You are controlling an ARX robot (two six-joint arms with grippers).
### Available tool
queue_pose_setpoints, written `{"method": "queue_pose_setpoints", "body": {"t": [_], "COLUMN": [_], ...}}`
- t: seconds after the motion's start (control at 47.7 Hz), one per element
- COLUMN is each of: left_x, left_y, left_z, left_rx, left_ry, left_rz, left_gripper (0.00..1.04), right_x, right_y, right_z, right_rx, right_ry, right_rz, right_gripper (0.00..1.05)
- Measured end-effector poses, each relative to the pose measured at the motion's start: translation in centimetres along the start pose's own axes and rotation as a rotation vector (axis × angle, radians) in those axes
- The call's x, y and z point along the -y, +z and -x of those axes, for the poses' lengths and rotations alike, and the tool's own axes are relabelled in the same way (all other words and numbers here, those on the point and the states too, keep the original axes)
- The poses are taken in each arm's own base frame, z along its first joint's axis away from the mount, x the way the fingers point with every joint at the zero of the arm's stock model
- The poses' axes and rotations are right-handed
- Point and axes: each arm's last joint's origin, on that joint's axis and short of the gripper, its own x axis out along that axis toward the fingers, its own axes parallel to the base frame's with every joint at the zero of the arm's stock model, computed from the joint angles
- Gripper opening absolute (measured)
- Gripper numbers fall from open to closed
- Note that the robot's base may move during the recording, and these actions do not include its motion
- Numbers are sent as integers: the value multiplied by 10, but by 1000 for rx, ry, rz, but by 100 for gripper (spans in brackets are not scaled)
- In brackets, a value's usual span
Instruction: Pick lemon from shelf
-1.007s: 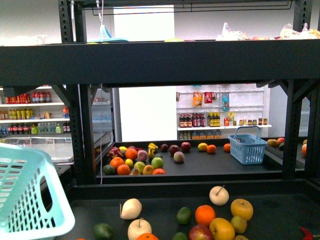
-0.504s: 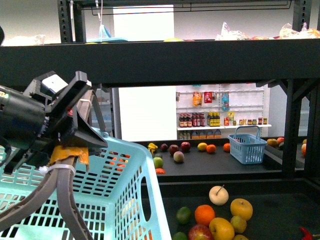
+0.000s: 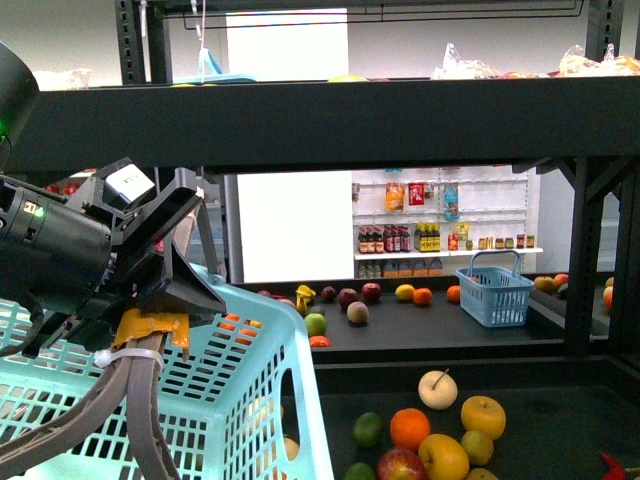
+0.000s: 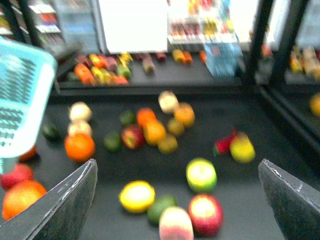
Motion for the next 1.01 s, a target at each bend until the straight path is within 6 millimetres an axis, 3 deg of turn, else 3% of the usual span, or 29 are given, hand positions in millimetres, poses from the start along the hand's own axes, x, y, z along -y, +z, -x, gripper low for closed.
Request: {"method": "queue_pose_setpoints", "body": {"t": [0.063,0.147,0.357,0.609,0.881,1.007], "left_x": [0,0,1,1,1,1], "left_y": [0,0,0,-1,-1,-1], "left_z": [0,0,0,-1,-1,-1], "left_rx": [-1,-2,-2,-3,-3,-3], "left_ry": [0,-1,-1,-2,-2,-2], "left_rz": [-2,-2,-5,-8,-8,-8], "left_gripper": [13,13,13,13,13,13], "right_x": [0,0,2,1,-4,-1], "right_y": [-1,-3,6,13,-3,-16], "right_z": [-3,-11,-39,-114,-205,-236], "right_rx": [-178,-272,-306,-449,-556,-586], "right_ry": [-92,-123,-102,-33,120,196], "right_rz": [-48,-96,-155,-173,0,75], "right_gripper": [97,97,97,97,97,97]}}
